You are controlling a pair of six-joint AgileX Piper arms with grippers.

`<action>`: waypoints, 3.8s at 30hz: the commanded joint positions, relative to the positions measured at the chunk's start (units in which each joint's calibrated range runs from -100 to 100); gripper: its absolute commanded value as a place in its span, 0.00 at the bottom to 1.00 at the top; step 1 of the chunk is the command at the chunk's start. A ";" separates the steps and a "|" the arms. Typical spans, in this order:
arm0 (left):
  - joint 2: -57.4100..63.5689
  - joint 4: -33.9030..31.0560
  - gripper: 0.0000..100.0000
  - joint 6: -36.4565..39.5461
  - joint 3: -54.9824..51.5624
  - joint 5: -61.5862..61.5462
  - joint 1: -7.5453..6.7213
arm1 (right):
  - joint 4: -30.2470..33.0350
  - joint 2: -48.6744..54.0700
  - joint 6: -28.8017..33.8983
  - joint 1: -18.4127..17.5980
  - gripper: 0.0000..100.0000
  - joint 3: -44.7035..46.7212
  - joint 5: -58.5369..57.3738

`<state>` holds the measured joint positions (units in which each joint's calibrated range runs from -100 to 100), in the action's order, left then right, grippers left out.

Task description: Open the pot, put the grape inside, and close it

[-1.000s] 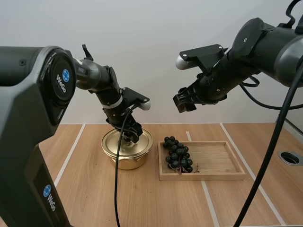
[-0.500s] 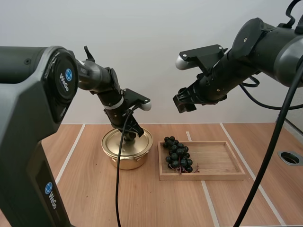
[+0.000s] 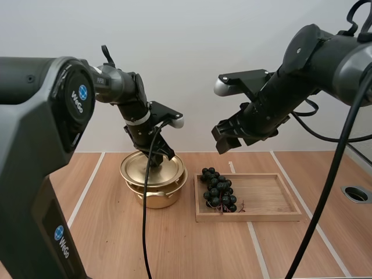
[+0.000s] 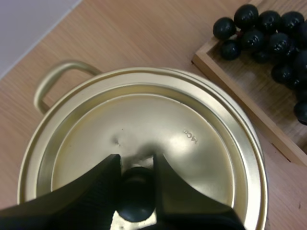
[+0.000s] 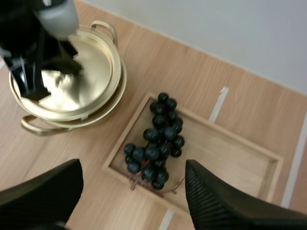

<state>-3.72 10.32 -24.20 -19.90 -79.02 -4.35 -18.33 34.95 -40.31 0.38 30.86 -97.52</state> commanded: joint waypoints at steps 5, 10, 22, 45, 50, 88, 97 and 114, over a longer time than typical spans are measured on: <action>9.73 0.14 0.00 0.62 4.01 -1.29 -0.05 | 0.46 -4.29 1.16 0.13 1.00 3.94 -1.49; 15.96 0.14 0.00 1.35 5.98 -1.29 -0.05 | 0.63 -8.04 1.06 0.13 1.00 7.33 3.93; 28.49 2.70 0.00 1.35 6.61 -1.11 -0.05 | -0.66 -18.41 1.17 0.05 1.00 7.33 9.06; 35.14 5.44 0.00 1.35 6.61 -3.53 -0.05 | 2.85 -35.49 2.36 -3.27 1.00 7.33 23.65; 35.14 5.34 0.00 1.25 6.61 -3.71 -0.05 | 2.85 -37.64 2.36 -3.27 1.00 7.33 24.28; 44.28 5.44 0.00 1.03 9.15 1.97 -0.05 | 4.11 -11.74 1.18 -3.27 0.00 6.90 15.10; 50.59 5.67 0.00 1.86 13.39 6.13 -0.05 | 1.26 -9.71 0.41 -3.27 0.00 2.22 15.08; 54.78 5.67 0.00 5.83 17.06 13.28 -0.05 | -1.39 -15.40 0.06 -12.51 0.00 -9.11 13.06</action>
<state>50.62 14.81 -19.36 -4.30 -68.78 -4.35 -19.34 20.70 -40.26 -11.35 22.71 -84.22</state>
